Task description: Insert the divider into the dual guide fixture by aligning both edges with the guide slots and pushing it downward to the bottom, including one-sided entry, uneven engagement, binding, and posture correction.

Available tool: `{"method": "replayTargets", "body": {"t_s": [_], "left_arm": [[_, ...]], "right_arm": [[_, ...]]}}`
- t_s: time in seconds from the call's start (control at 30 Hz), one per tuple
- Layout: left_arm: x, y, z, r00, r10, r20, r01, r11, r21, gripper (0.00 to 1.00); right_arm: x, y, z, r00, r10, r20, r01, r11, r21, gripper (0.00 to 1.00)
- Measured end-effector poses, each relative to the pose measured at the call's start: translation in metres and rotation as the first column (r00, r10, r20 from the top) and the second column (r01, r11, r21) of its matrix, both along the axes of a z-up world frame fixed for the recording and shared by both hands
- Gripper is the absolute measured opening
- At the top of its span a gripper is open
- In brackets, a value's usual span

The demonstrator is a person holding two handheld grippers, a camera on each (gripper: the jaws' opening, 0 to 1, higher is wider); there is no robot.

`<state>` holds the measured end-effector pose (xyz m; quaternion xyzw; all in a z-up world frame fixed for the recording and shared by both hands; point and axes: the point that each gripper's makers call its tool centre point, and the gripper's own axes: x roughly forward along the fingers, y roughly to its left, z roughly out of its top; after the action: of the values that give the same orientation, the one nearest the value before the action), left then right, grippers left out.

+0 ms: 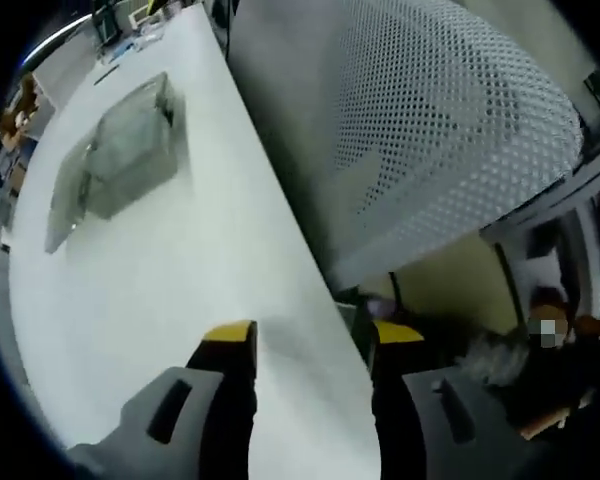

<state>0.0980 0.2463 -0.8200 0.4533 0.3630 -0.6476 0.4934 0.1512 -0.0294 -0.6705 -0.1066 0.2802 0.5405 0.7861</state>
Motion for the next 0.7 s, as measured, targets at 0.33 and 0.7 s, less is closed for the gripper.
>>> {"method": "replayTargets", "body": {"t_s": [0.33, 0.7], "left_arm": [[0.008, 0.01, -0.013, 0.999, -0.023, 0.027, 0.022, 0.999, 0.024, 0.41], [0.014, 0.015, -0.014, 0.999, -0.019, 0.034, 0.018, 0.999, 0.032, 0.36]], "right_arm": [[-0.001, -0.001, -0.001, 1.0, -0.007, -0.003, 0.007, 1.0, 0.001, 0.69], [-0.001, -0.002, -0.002, 1.0, -0.016, -0.006, 0.016, 1.0, 0.006, 0.69]]}}
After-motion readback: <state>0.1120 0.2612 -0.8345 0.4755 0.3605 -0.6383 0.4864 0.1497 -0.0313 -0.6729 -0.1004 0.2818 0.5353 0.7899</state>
